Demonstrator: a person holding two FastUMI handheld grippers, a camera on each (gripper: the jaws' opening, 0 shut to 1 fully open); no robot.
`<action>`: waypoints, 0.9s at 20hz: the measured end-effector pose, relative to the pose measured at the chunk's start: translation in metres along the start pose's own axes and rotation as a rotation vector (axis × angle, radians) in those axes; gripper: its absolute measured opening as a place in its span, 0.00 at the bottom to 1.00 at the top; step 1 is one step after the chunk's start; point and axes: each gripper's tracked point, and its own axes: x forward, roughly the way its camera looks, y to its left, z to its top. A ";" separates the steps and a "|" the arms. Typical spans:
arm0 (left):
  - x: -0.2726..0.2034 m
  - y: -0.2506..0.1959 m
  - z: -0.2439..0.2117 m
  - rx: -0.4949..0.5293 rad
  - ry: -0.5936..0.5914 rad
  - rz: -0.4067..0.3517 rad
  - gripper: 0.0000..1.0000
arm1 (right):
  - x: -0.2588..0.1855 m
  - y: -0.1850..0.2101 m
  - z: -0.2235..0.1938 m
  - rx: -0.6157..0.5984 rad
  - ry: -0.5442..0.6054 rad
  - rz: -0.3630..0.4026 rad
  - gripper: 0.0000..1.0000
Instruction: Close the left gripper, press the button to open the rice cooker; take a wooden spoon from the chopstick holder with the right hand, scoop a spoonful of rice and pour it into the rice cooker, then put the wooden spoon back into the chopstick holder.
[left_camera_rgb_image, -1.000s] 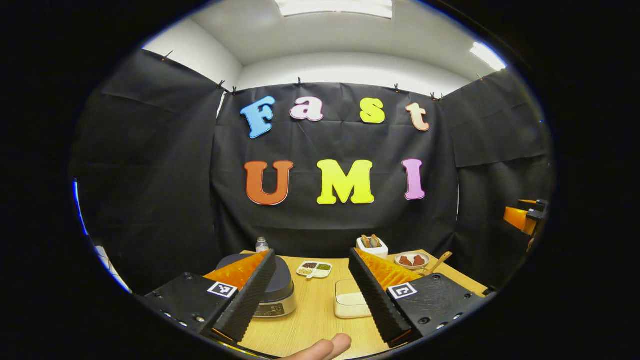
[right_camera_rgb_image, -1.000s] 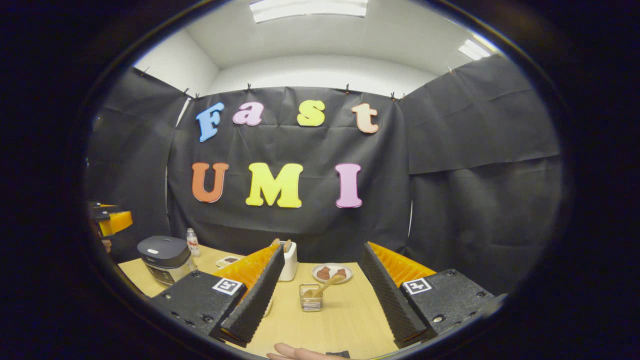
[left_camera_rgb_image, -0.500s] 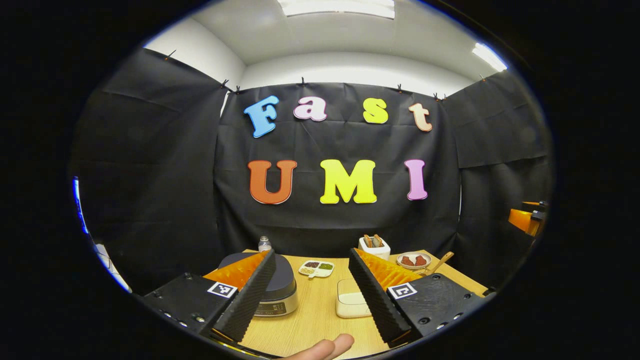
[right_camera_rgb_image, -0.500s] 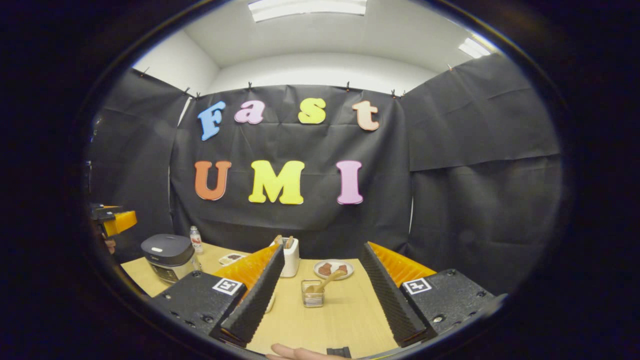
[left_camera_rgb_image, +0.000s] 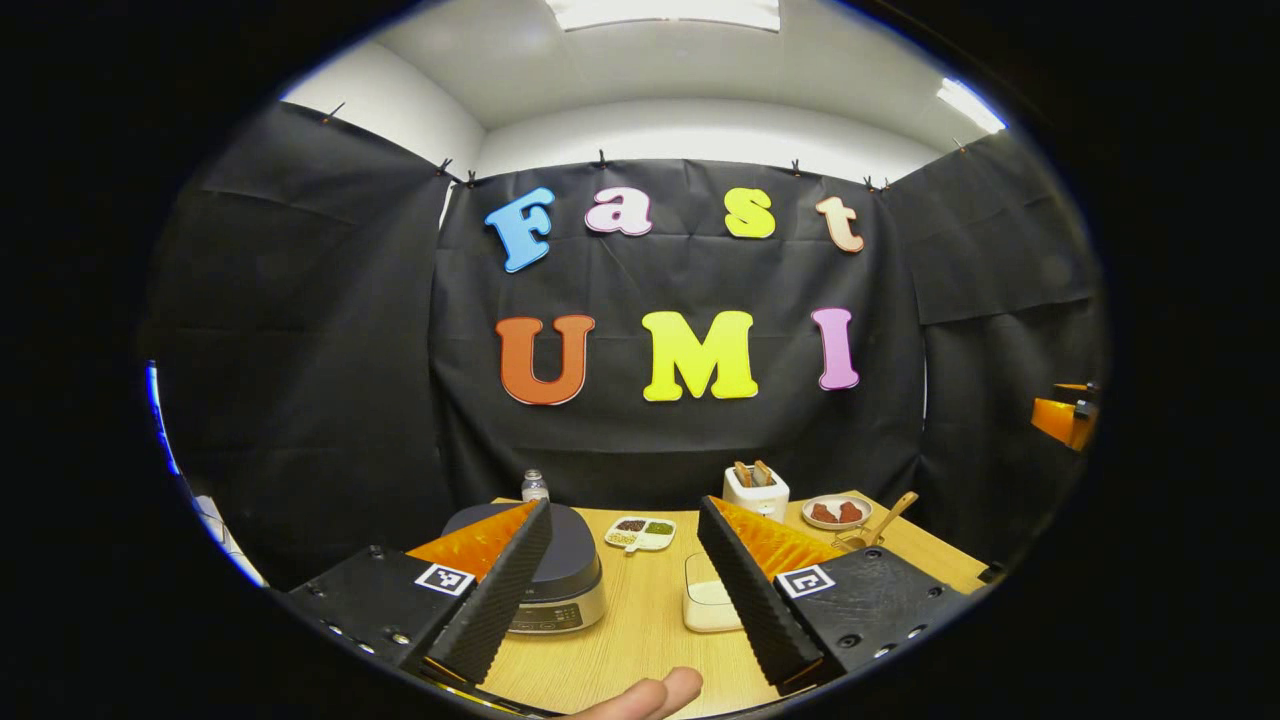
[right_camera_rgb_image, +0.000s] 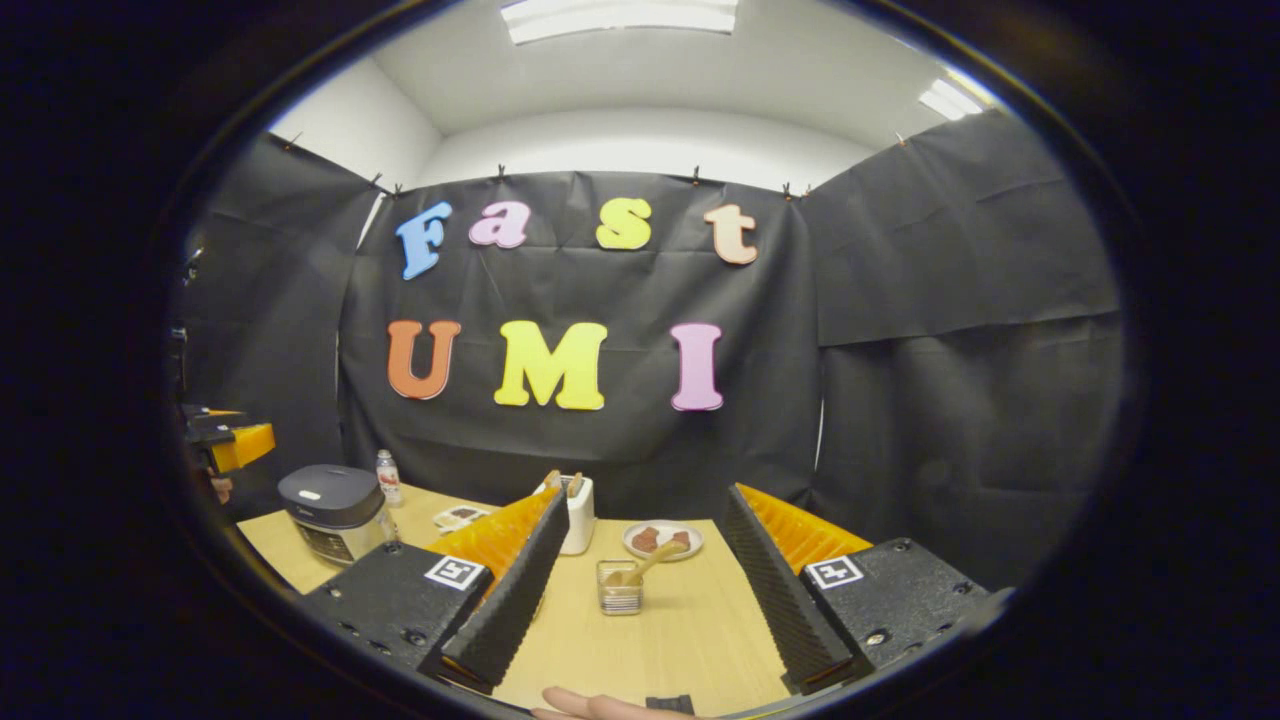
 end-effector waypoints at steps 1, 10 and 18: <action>0.005 0.006 -0.003 0.004 0.002 0.013 0.95 | 0.001 -0.001 -0.003 0.007 0.001 0.000 1.00; 0.050 0.028 -0.051 0.066 0.107 0.018 0.33 | -0.006 -0.009 -0.045 0.065 0.026 -0.025 1.00; 0.121 0.101 -0.145 0.084 0.418 0.170 0.00 | -0.032 -0.004 -0.067 0.142 0.020 0.079 1.00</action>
